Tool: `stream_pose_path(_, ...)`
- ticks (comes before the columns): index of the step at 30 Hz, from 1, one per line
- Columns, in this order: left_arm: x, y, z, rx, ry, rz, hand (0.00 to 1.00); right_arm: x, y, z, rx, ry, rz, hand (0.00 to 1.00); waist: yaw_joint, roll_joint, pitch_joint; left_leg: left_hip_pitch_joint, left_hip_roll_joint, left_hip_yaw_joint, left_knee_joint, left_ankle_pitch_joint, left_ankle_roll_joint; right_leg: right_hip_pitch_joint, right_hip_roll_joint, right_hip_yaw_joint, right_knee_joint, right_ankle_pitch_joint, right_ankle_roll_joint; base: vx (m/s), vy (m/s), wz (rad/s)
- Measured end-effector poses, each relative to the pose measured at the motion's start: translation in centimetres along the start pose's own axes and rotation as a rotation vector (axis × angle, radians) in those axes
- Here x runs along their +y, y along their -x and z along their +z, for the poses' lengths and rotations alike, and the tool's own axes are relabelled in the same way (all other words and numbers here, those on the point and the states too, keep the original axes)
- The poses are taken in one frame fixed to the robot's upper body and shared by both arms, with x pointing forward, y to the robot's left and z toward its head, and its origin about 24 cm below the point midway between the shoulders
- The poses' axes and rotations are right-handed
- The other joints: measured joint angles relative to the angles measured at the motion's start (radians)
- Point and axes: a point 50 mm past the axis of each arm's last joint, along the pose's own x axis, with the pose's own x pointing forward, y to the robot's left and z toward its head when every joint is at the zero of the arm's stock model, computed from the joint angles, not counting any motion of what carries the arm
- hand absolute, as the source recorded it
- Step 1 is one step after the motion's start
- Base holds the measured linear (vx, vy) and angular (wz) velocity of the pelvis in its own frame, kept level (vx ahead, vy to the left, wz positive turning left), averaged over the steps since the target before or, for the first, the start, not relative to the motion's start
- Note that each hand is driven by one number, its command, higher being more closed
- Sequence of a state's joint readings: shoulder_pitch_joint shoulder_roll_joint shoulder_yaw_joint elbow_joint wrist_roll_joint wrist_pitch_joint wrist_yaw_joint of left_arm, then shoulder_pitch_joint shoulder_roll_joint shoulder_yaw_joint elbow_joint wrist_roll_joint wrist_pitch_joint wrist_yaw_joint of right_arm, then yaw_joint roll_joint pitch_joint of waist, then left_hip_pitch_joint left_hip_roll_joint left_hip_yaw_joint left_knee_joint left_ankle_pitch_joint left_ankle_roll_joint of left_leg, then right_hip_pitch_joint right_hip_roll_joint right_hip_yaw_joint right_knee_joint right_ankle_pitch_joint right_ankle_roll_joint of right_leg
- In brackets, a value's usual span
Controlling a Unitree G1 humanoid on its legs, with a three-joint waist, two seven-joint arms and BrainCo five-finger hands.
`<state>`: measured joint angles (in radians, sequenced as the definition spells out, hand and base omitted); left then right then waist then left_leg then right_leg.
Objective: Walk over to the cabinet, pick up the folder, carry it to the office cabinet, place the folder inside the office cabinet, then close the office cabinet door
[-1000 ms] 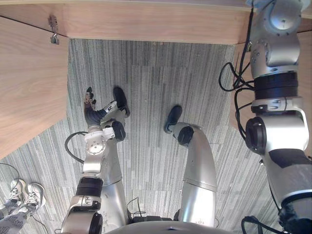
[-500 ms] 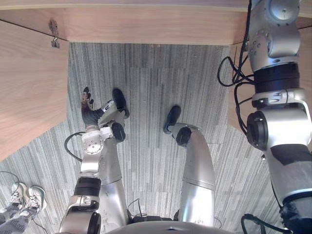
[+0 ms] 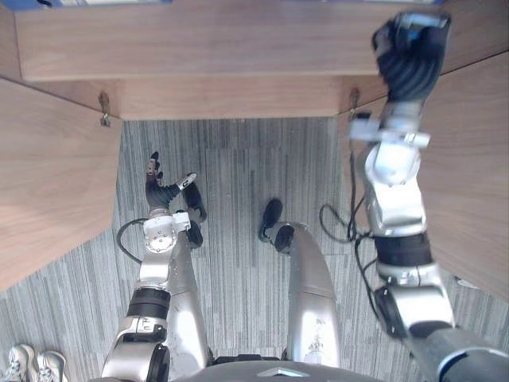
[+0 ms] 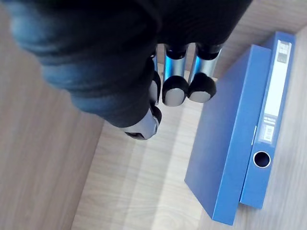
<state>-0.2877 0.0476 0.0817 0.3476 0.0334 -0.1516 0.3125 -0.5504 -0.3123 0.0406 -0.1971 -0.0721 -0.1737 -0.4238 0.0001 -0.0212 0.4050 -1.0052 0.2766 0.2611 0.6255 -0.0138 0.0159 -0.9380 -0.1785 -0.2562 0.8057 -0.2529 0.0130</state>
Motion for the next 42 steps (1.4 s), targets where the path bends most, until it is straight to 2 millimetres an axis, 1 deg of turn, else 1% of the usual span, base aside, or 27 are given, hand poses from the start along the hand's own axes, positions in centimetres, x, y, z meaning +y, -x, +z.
stream_pose_path(1,-0.1,0.2,-0.3,0.009,-0.012,-0.006,0.0,0.2,0.9,-0.3,0.021,0.004,0.014,1.0,-0.002,-0.001,-0.014,0.015,-0.002,0.004,-0.009,0.0,0.0,0.016,0.002,0.0,-0.015,0.007,-0.003,0.09,-0.007,-0.07)
stream_pose_path(2,-0.3,0.5,-0.9,0.032,-0.026,-0.022,0.0,0.7,2.7,-0.8,0.064,0.007,0.043,1.0,-0.003,-0.001,-0.037,0.053,-0.003,0.014,-0.032,0.002,0.003,0.053,0.008,0.002,-0.05,0.019,0.001,0.09,-0.011,-0.08)
stream_pose_path(3,-0.3,0.7,-1.2,0.042,-0.03,-0.029,0.0,1.1,3.5,-1.1,0.086,0.01,0.062,1.0,-0.005,-0.002,-0.042,0.078,-0.005,0.018,-0.043,0.002,0.003,0.079,0.01,0.002,-0.068,0.024,0.004,0.14,-0.016,-0.08)
stream_pose_path(4,-0.6,1.4,-2.0,0.066,-0.06,-0.049,0.0,2.1,6.1,-1.8,0.162,0.01,0.132,1.0,-0.013,-0.002,-0.047,0.166,-0.012,0.025,-0.072,-0.006,0.004,0.174,0.014,-0.002,-0.117,0.029,0.011,0.14,-0.014,-0.03)
stream_pose_path(6,-0.6,2.2,-3.1,0.104,-0.084,-0.066,0.0,2.8,8.3,-2.4,0.231,0.003,0.184,1.0,-0.013,-0.004,-0.076,0.217,-0.016,0.034,-0.093,-0.012,0.003,0.226,0.018,-0.002,-0.152,0.034,0.019,0.12,-0.004,-0.05)
stream_pose_path(7,-0.8,3.5,-4.6,0.161,-0.106,-0.089,0.0,3.7,10.7,-2.6,0.296,-0.005,0.259,1.0,-0.015,-0.005,-0.111,0.279,-0.018,0.043,-0.117,-0.021,0.0,0.294,0.026,-0.002,-0.2,0.04,0.028,0.11,0.012,-0.08)
stream_pose_path(8,-0.7,3.9,-5.1,0.18,-0.118,-0.095,0.0,4.0,11.6,-2.6,0.32,-0.016,0.279,1.0,-0.016,-0.007,-0.121,0.306,-0.02,0.046,-0.127,-0.024,-0.003,0.321,0.028,-0.002,-0.218,0.043,0.031,0.16,0.023,-0.07)
stream_pose_path(10,-0.4,5.9,-7.4,0.27,-0.17,-0.127,0.0,4.6,15.0,-2.8,0.427,-0.038,0.337,1.0,-0.019,-0.019,-0.169,0.403,-0.033,0.063,-0.183,-0.026,-0.007,0.419,0.033,-0.001,-0.287,0.052,0.042,0.15,0.026,-0.02)
stream_pose_path(11,-0.4,6.4,-8.0,0.295,-0.185,-0.134,0.0,4.7,15.6,-2.8,0.453,-0.044,0.346,1.0,-0.02,-0.02,-0.18,0.425,-0.037,0.067,-0.201,-0.025,-0.009,0.44,0.034,-0.001,-0.307,0.056,0.043,0.15,0.028,-0.05)
stream_pose_path(12,-0.1,7.3,-9.2,0.345,-0.213,-0.15,0.0,5.0,17.0,-3.1,0.509,-0.053,0.367,1.0,-0.022,-0.027,-0.2,0.475,-0.052,0.072,-0.25,-0.013,-0.022,0.478,0.036,0.005,-0.35,0.071,0.048,0.11,0.025,-0.07)
stream_pose_path(13,0.1,7.7,-9.7,0.367,-0.23,-0.156,0.0,5.1,17.7,-3.5,0.539,-0.053,0.378,1.0,-0.024,-0.031,-0.207,0.5,-0.06,0.077,-0.276,-0.005,-0.024,0.498,0.038,0.009,-0.374,0.081,0.049,0.1,0.03,-0.14)
stream_pose_path(14,0.5,8.5,-10.7,0.408,-0.269,-0.17,0.0,5.4,19.4,-4.4,0.616,-0.047,0.413,1.0,-0.028,-0.035,-0.224,0.548,-0.073,0.089,-0.329,0.013,-0.028,0.539,0.045,0.02,-0.425,0.101,0.052,0.11,0.028,-0.16)
stream_pose_path(15,0.9,9.4,-11.7,0.457,-0.291,-0.177,0.0,5.5,21.1,-5.5,0.688,-0.016,0.466,1.0,-0.033,-0.034,-0.242,0.59,-0.086,0.093,-0.386,0.037,-0.033,0.58,0.053,0.021,-0.489,0.129,0.054,0.13,0.026,-0.16)
stream_pose_path(16,1.1,9.8,-12.1,0.479,-0.299,-0.18,0.0,5.5,22.0,-6.1,0.725,0.005,0.496,1.0,-0.033,-0.032,-0.249,0.61,-0.091,0.093,-0.413,0.046,-0.033,0.604,0.058,0.022,-0.522,0.144,0.055,0.14,0.019,-0.12)
stream_pose_path(18,1.8,10.9,-13.2,0.53,-0.344,-0.192,0.0,5.1,25.9,-8.1,0.894,0.057,0.583,1.0,-0.035,-0.03,-0.255,0.686,-0.107,0.089,-0.485,0.077,-0.028,0.708,0.08,0.02,-0.641,0.201,0.061,0.12,0.019,-0.02)
stream_pose_path(19,1.9,11.0,-13.3,0.534,-0.347,-0.192,0.0,5.1,26.2,-8.2,0.909,0.062,0.592,1.0,-0.036,-0.03,-0.256,0.695,-0.109,0.087,-0.492,0.08,-0.027,0.717,0.08,0.019,-0.65,0.205,0.062,0.06,0.026,0.05)
stream_pose_path(21,2.4,11.7,-13.7,0.557,-0.365,-0.197,0.0,4.2,29.1,-9.0,1.034,0.093,0.627,1.0,-0.037,-0.028,-0.274,0.744,-0.129,0.073,-0.536,0.097,-0.028,0.771,0.079,0.018,-0.702,0.228,0.068,0.03,0.036,0.04)
stream_pose_path(22,2.6,12.1,-13.9,0.565,-0.37,-0.2,0.0,4.0,29.9,-9.1,1.065,0.102,0.637,1.0,-0.038,-0.028,-0.283,0.756,-0.134,0.071,-0.55,0.102,-0.028,0.783,0.079,0.018,-0.714,0.232,0.069,0.01,0.059,0.03)
stream_pose_path(23,2.7,12.6,-14.2,0.576,-0.394,-0.215,0.0,3.7,31.1,-9.4,1.118,0.117,0.651,0.0,-0.038,-0.027,-0.287,0.792,-0.145,0.065,-0.582,0.115,-0.033,0.808,0.076,0.018,-0.731,0.239,0.07,-0.02,0.065,0.03)
stream_pose_path(24,3.0,13.4,-14.7,0.601,-0.411,-0.222,0.0,3.2,32.3,-9.7,1.17,0.138,0.667,0.0,-0.038,-0.024,-0.302,0.82,-0.155,0.062,-0.618,0.131,-0.032,0.824,0.074,0.018,-0.74,0.24,0.072,-0.02,0.056,0.04)
stream_pose_path(27,3.3,15.1,-15.5,0.655,-0.432,-0.247,0.0,2.3,34.6,-9.9,1.27,0.171,0.693,0.0,-0.037,-0.012,-0.337,0.869,-0.177,0.045,-0.701,0.168,-0.031,0.838,0.069,0.02,-0.753,0.242,0.075,-0.05,0.065,0.01)
stream_pose_path(30,3.5,16.4,-16.1,0.699,-0.437,-0.256,0.0,1.4,35.9,-10.2,1.356,0.198,0.656,0.0,-0.037,-0.01,-0.34,0.888,-0.188,0.036,-0.705,0.164,-0.039,0.855,0.061,0.026,-0.759,0.244,0.08,-0.05,0.083,-0.01)
stream_pose_path(31,3.6,16.9,-16.4,0.722,-0.442,-0.264,0.0,0.7,36.9,-10.1,1.412,0.218,0.646,0.0,-0.04,-0.011,-0.341,0.9,-0.195,0.027,-0.712,0.159,-0.042,0.874,0.057,0.031,-0.768,0.247,0.081,-0.06,0.073,0.08)
stream_pose_path(34,3.6,17.3,-16.7,0.741,-0.448,-0.275,0.0,-0.5,38.4,-9.8,1.493,0.247,0.621,0.0,-0.044,-0.009,-0.349,0.913,-0.209,0.005,-0.712,0.155,-0.039,0.892,0.055,0.05,-0.774,0.246,0.082,-0.05,0.075,0.09)
stream_pose_path(35,3.6,17.6,-16.8,0.752,-0.452,-0.279,0.0,-0.9,39.0,-9.7,1.526,0.26,0.615,0.0,-0.049,-0.006,-0.35,0.92,-0.216,-0.008,-0.713,0.149,-0.031,0.905,0.054,0.057,-0.782,0.246,0.082,-0.02,0.078,0.08)
stream_pose_path(40,3.5,18.5,-17.4,0.789,-0.471,-0.304,0.0,-2.1,39.9,-9.7,1.616,0.265,0.511,0.0,-0.06,-0.003,-0.359,0.927,-0.227,-0.015,-0.713,0.149,-0.03,0.908,0.05,0.087,-0.79,0.246,0.083,-0.01,0.047,-0.06)
stream_pose_path(42,3.5,19.3,-17.7,0.818,-0.478,-0.314,0.0,-2.6,40.1,-9.8,1.648,0.28,0.446,0.0,-0.063,-0.004,-0.358,0.949,-0.236,-0.014,-0.713,0.144,-0.024,0.93,0.044,0.094,-0.796,0.245,0.083,0.01,0.04,-0.03)
